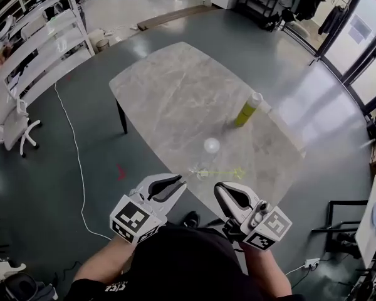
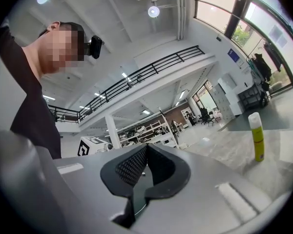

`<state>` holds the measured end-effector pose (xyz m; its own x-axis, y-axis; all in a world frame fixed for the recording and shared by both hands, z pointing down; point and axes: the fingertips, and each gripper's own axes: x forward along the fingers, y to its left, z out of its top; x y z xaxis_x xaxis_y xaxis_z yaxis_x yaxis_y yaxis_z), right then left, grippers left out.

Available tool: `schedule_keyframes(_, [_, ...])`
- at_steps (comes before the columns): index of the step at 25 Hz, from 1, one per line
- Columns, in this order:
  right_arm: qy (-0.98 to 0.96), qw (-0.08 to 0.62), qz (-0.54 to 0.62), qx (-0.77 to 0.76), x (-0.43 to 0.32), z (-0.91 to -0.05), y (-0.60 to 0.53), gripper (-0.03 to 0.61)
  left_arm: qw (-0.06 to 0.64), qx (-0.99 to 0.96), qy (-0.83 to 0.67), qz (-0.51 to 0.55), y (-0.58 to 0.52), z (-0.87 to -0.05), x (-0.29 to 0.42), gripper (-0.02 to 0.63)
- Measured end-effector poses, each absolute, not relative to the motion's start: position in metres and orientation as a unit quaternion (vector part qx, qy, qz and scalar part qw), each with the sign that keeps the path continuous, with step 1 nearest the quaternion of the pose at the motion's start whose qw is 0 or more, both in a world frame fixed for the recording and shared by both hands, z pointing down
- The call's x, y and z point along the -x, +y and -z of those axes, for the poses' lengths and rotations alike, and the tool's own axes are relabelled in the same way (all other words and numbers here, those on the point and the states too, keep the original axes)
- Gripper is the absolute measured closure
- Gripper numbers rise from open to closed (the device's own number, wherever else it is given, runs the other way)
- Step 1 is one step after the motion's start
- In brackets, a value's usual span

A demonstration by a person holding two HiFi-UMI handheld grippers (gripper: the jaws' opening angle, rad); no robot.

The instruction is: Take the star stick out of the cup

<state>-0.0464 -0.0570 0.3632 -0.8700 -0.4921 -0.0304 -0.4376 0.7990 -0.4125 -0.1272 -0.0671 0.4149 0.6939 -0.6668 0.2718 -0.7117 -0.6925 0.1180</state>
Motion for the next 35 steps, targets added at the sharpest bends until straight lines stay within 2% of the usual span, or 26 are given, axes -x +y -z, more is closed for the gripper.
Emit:
schedule_keyframes(3, [0.941, 0.073, 0.198, 0.264, 0.025, -0.365, -0.063, 0.565, 0.094, -0.921, -0.356, -0.125, -0.077, -0.424, 0.106, 0.525])
schedule_keyframes(12, [0.914, 0.075, 0.215, 0.337, -0.017, -0.383, -0.079, 0.565, 0.099, -0.941, -0.266, -0.184, -0.112, -0.484, 0.045, 0.474])
schedule_keyframes(25, [0.871, 0.101, 0.247, 0.413, -0.064, -0.402, -0.08, 0.565, 0.077, -0.938, -0.186, -0.281, -0.139, -0.579, -0.008, 0.466])
schedule_keyframes(35, [0.856, 0.123, 0.257, 0.432, -0.092, -0.414, -0.073, 0.565, 0.054, -0.921, -0.159, -0.351, -0.143, -0.614, -0.034, 0.476])
